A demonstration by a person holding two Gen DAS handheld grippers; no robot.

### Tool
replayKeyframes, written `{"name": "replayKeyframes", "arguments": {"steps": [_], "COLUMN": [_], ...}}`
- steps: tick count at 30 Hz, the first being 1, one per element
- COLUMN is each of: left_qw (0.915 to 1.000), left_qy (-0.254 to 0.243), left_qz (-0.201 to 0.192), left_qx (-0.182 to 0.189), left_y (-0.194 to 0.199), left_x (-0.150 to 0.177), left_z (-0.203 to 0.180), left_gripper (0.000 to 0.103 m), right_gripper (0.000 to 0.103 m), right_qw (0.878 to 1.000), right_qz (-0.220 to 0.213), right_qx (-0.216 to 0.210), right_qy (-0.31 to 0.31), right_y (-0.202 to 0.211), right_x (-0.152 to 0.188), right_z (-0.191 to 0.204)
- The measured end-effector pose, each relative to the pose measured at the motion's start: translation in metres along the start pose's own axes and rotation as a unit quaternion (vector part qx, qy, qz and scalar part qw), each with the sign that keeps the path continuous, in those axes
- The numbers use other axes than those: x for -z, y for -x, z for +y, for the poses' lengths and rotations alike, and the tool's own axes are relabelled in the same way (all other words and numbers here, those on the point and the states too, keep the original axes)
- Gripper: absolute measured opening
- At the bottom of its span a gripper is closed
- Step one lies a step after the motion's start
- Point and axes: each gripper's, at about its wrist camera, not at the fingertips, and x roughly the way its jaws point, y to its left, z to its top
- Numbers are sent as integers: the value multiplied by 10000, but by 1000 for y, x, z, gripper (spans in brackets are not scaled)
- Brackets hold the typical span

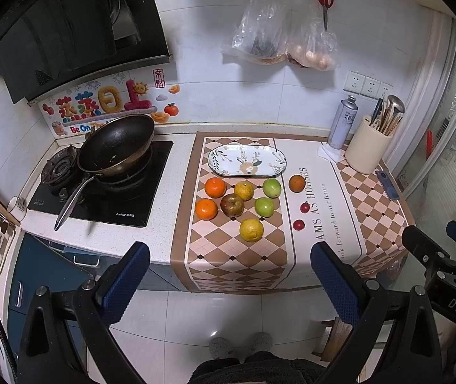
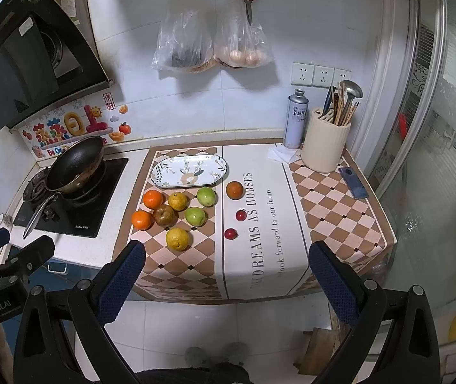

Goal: Organize fruits

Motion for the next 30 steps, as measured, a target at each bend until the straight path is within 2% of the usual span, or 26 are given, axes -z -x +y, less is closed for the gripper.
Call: {"name": "replayKeyframes", "arguments": {"steps": [11,20,26,30], "left_qw": [9999,9990,9985,9969], "left_qy": [0,-69,-45,-30], "left_qz": [-119,-402,-262,-50], "left_qx": [-38,-190,-469,-790], "left_y": [1,-31,-80,-130], "left_x": [-5,-26,-43,-51], "left_z": [-1,22,35,44], "left_gripper": [103,103,103,103], "right_gripper": [103,103,103,103], "right_qw": [9996,9984,9982,9973], "right_qz": [-109,-148,81,443], "right_qx": [41,172,94,-32], "right_qy": [-265,-518,-581,-577], "right_y": [-4,-44,-102,-170], "right_x": [0,-1,-14,-31], "right_z": [-1,10,15,17]}}
